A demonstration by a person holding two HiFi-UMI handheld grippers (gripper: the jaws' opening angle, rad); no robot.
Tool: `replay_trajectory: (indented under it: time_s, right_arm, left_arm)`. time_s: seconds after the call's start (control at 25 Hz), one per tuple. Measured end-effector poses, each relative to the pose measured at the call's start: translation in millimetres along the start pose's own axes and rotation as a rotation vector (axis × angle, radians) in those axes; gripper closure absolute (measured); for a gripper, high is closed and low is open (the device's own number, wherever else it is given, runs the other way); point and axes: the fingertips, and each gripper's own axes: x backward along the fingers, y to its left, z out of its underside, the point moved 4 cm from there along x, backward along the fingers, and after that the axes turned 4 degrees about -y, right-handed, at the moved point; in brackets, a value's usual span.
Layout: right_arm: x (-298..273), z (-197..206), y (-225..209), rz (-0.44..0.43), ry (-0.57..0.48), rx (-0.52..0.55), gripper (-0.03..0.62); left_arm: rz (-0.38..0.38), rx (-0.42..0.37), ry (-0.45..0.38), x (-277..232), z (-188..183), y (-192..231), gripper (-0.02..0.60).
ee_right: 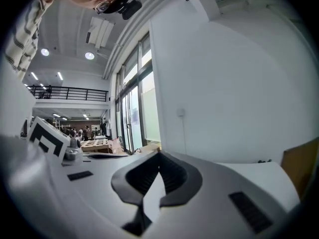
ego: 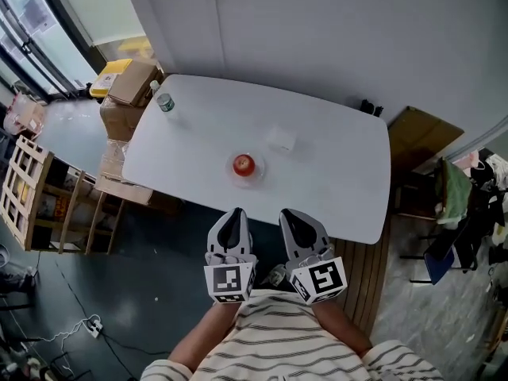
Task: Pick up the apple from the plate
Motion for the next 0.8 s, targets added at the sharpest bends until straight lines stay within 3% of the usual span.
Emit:
replay_trajectory:
  time_s: [0.56, 0.68, 0.8]
  right_arm:
    - [-58, 20, -24, 0.099, 0.082, -0.022, 0.580]
    - [-65, 24, -30, 0.120, 0.090, -0.026, 0.580]
    - [-71, 26, -37, 0.148, 0.098, -0.034, 0.580]
  left_arm:
    - [0.061, -0.021, 0.130, -80, 59, 45, 0.569]
    - [0.075, -0.035, 0.175, -95, 74, 51, 0.488]
    - [0.092, -0.049, 0.219, -108, 91, 55, 0.468]
